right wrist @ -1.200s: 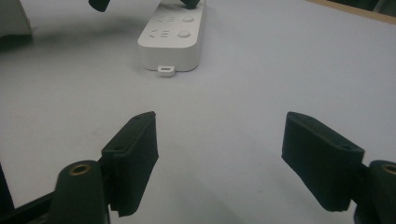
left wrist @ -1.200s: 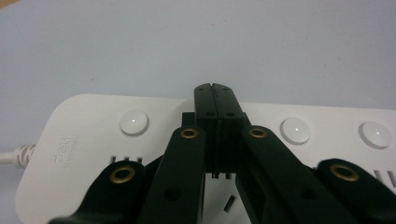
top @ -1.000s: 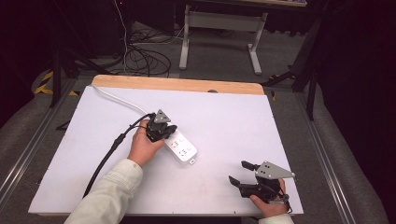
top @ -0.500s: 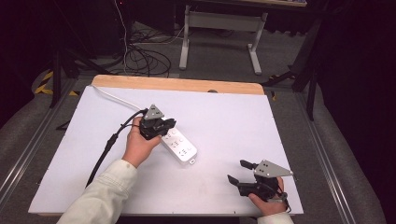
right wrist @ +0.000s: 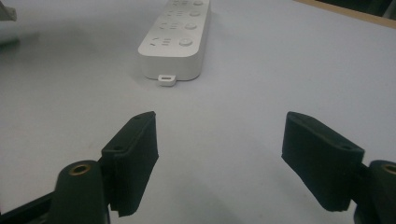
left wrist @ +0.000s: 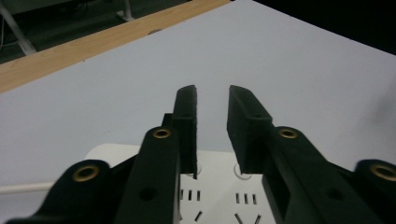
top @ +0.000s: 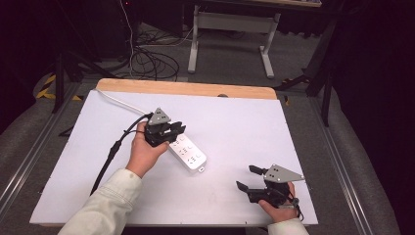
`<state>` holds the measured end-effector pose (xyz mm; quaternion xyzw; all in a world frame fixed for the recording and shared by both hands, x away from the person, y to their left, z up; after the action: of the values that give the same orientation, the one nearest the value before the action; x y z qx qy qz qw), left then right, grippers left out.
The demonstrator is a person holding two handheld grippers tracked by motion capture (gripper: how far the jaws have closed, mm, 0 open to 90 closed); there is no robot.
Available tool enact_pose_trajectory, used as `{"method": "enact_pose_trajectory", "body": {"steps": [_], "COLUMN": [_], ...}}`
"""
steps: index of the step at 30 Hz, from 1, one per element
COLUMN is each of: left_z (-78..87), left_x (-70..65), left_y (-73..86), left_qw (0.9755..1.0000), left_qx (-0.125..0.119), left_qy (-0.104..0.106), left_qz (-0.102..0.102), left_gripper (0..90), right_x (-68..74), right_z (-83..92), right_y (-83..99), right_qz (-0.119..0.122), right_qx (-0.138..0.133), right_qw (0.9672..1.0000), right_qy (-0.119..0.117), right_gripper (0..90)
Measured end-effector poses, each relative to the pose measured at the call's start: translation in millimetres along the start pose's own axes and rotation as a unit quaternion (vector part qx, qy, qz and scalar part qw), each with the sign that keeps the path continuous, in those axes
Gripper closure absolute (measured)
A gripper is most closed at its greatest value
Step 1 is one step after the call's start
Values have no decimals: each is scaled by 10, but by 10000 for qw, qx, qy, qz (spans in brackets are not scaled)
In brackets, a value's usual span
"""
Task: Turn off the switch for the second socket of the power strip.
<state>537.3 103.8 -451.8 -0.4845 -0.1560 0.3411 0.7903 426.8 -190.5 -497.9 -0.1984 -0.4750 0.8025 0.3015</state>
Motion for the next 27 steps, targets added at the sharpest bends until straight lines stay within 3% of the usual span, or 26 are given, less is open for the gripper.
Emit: {"method": "enact_pose_trajectory", "body": {"steps": [9, 13, 17, 19, 23, 27], "left_z": [185, 320, 485, 554, 720, 935], "left_x": [-73, -107, -164, -170, -174, -143], "left_y": [-62, -85, -101, -101, -53, 32], "left_qw": [9997, 9994, 9992, 9989, 9988, 9991], "left_qx": [-63, -98, -117, -118, -150, -310], "left_qy": [-36, -76, 12, -61, -98, -74], "left_qz": [-214, -337, -386, -457, -463, -287], "left_gripper": [473, 408, 369, 355, 303, 273], "right_x": [1, 4, 4, 4, 5, 4], "right_z": [-16, -10, -15, -16, -13, -10], "right_y": [-3, -5, -8, -8, -7, -6], "right_qz": [5, 7, 12, 2, 11, -1], "right_qx": [13, 3, 4, 9, 16, 9], "right_qw": [10000, 10000, 10000, 10000, 10000, 10000], "right_qy": [-14, -4, 3, 3, 22, 19], "right_gripper": [273, 273, 273, 273, 273, 273]}}
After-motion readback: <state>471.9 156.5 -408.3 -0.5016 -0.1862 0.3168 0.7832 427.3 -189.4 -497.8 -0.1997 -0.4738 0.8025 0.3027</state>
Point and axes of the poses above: each handheld gripper's, and its own axes: z roughly backward along the jaws, y roughly out of its underside, x roughly to its left, the point moved 6 cm from there along -z, roughly forward along the jaws, and after that the axes turned 3 degrees about y, right-handed, at the moved point
